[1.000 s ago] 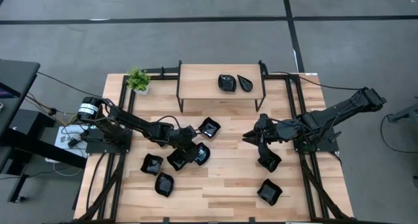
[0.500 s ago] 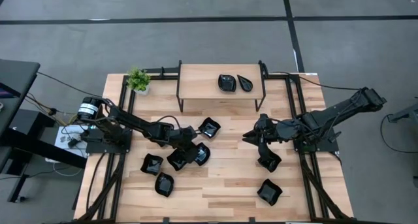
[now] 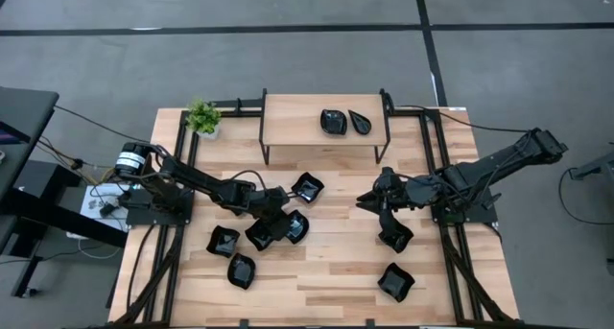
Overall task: Pick & Place Mini shaped plates
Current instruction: Stack the black leaf shaped plate on top of the black leaf shaped plate on the shelf
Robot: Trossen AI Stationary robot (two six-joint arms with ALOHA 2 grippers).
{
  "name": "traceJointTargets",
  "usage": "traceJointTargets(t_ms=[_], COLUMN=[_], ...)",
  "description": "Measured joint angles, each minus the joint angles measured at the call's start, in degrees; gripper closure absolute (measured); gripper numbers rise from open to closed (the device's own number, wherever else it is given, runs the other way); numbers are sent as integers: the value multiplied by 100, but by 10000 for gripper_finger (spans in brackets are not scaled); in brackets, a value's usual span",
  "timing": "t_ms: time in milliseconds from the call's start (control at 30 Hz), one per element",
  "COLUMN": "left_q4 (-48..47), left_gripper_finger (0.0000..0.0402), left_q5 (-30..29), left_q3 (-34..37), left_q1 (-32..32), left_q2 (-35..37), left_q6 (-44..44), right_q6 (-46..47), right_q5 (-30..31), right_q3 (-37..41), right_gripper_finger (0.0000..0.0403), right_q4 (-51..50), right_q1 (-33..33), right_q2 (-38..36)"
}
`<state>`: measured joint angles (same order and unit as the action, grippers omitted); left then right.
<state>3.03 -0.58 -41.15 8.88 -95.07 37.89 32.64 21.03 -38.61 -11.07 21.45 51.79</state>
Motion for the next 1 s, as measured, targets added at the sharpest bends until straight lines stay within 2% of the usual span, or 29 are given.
traceJointTargets(t_ms=[100, 367, 833, 1000], left_q4=[0, 56, 231, 263], left_gripper_finger=[256, 318, 390, 393], left_q5=[0, 0, 0, 0], left_q3=[0, 0, 0, 0], left_q1=[0, 0, 0, 0], left_q2=[0, 0, -2, -2], left_q6=[5, 8, 9, 9], right_q6=[0, 0, 0, 0], right_q5=[0, 0, 0, 0], right_q3=[0, 0, 0, 0], right_gripper_finger=[322, 322, 322, 322], right_q4=[-2, -2, -2, -2], right_q1=[0, 0, 0, 0], right_q2=[0, 0, 0, 0])
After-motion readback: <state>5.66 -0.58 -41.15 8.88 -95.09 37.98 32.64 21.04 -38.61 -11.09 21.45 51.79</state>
